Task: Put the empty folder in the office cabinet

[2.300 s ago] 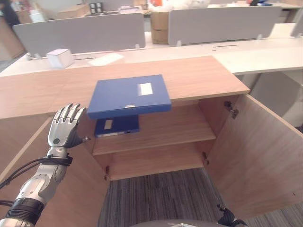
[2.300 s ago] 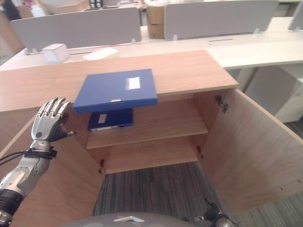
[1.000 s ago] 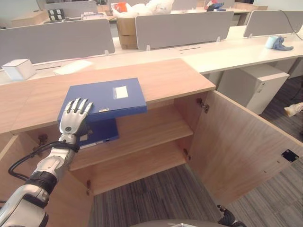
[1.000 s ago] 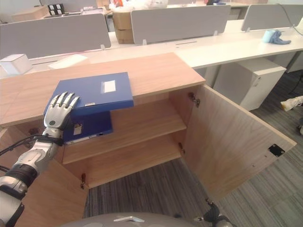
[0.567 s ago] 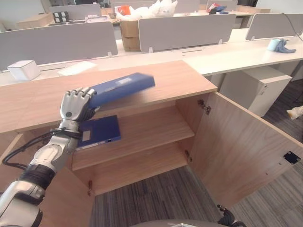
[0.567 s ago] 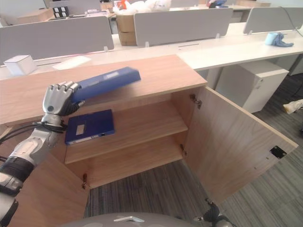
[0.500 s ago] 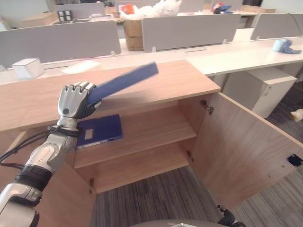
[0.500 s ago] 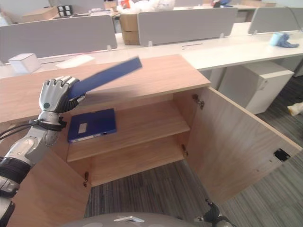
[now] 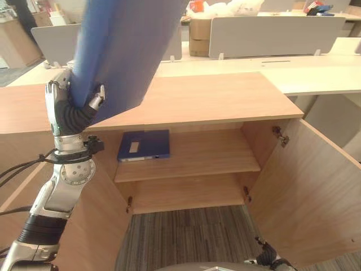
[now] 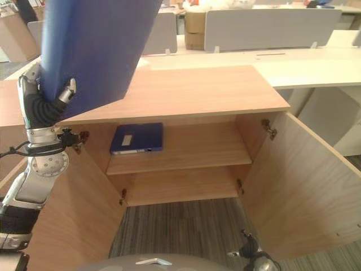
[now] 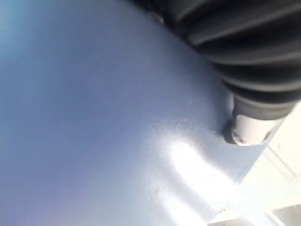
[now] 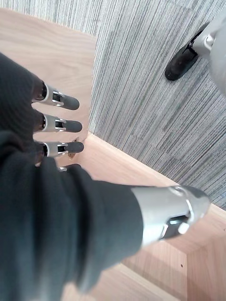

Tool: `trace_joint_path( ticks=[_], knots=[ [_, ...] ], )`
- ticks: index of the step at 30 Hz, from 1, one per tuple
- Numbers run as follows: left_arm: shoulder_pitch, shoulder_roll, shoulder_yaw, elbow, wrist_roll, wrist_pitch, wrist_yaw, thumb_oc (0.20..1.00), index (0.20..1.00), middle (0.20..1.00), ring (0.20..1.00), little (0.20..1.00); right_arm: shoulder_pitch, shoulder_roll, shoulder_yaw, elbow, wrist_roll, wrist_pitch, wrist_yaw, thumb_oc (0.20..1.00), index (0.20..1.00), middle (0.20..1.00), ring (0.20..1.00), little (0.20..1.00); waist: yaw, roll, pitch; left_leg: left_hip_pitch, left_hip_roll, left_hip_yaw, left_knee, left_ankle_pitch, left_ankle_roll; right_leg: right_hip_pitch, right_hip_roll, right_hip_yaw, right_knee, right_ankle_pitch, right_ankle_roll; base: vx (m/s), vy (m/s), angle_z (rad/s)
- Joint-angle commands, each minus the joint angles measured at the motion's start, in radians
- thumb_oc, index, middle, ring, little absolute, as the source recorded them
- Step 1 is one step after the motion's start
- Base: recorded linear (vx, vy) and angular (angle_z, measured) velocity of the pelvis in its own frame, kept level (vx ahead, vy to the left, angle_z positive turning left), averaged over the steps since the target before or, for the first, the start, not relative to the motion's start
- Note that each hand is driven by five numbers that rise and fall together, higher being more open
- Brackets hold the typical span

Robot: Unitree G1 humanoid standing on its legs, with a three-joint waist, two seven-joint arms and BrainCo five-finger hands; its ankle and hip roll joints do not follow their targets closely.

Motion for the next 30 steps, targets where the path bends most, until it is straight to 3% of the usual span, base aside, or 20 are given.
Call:
trace_joint_path(
  ticks=[1, 3, 4, 9, 15, 23, 30],
  knots=[
    [-0.018, 0.01, 0.069, 0.003, -0.339, -0.084, -0.157, 0.2, 0.2, 0.2, 0.2, 0.2, -0.082, -0.073, -0.01, -0.091, 0.037, -0.015, 0.012, 1.0, 1.0, 1.0, 1.0, 1.0, -0.017, -0.003, 0.002, 0.034, 0.066, -0.047, 0.002, -0.078, -0.04, -0.013, -0.099, -0.017, 0.016, 0.029, 0.077, 0.0, 0.0, 0.0],
    [0.008, 0.0, 0.072, -0.014, -0.387, -0.086, -0.189, 0.2, 0.2, 0.2, 0.2, 0.2, -0.09, -0.083, -0.013, -0.129, 0.047, -0.019, 0.02, 1.0, 1.0, 1.0, 1.0, 1.0, -0.015, -0.004, 0.003, 0.035, 0.066, -0.047, 0.002, -0.078, -0.04, -0.012, -0.099, -0.017, 0.017, 0.029, 0.076, 0.0, 0.006, 0.02],
    [0.068, -0.021, 0.071, -0.032, -0.492, -0.08, -0.261, 0.2, 0.2, 0.2, 0.2, 0.2, -0.098, -0.101, -0.024, -0.213, 0.073, -0.032, 0.034, 1.0, 1.0, 1.0, 1.0, 1.0, -0.014, -0.006, 0.006, 0.035, 0.066, -0.047, 0.002, -0.077, -0.038, -0.012, -0.1, -0.017, 0.018, 0.029, 0.075, -0.01, 0.02, 0.03],
    [0.195, -0.059, 0.022, -0.06, -0.697, -0.043, -0.42, 0.2, 0.2, 0.2, 0.2, 0.2, -0.111, -0.166, -0.047, -0.473, 0.164, -0.064, 0.076, 1.0, 1.0, 1.0, 1.0, 1.0, -0.014, -0.01, 0.014, 0.037, 0.068, -0.044, 0.002, -0.076, -0.034, -0.01, -0.101, -0.014, 0.019, 0.03, 0.073, 0.0, 0.0, 0.0],
    [0.282, -0.094, -0.029, -0.046, -0.869, 0.005, -0.524, 0.2, 0.2, 0.2, 0.2, 0.2, -0.138, -0.208, -0.059, -0.685, 0.26, -0.079, 0.106, 1.0, 1.0, 1.0, 1.0, 1.0, -0.014, -0.017, 0.019, 0.039, 0.069, -0.036, 0.002, -0.076, -0.03, -0.012, -0.1, -0.006, 0.021, 0.031, 0.072, 0.0, 0.0, 0.0],
    [0.324, -0.104, -0.059, -0.052, -0.924, 0.026, -0.621, 0.2, 0.2, 0.2, 0.2, 0.2, -0.163, -0.227, -0.072, -0.862, 0.421, -0.101, 0.159, 1.0, 1.0, 1.0, 1.0, 1.0, -0.012, -0.029, 0.02, 0.045, 0.072, -0.025, 0.002, -0.077, -0.029, -0.012, -0.1, -0.002, 0.022, 0.028, 0.073, 0.0, 0.002, -0.01],
    [0.351, -0.116, -0.05, -0.041, -0.93, 0.033, -0.641, 0.2, 0.2, 0.2, 0.2, 0.2, -0.204, -0.244, -0.125, -1.001, 0.534, -0.114, 0.157, 1.0, 1.0, 1.0, 1.0, 1.0, -0.007, -0.039, 0.02, 0.046, 0.073, -0.021, 0.002, -0.078, -0.027, -0.015, -0.1, 0.0, 0.022, 0.029, 0.074, 0.0, 0.0, 0.0]
  ],
)
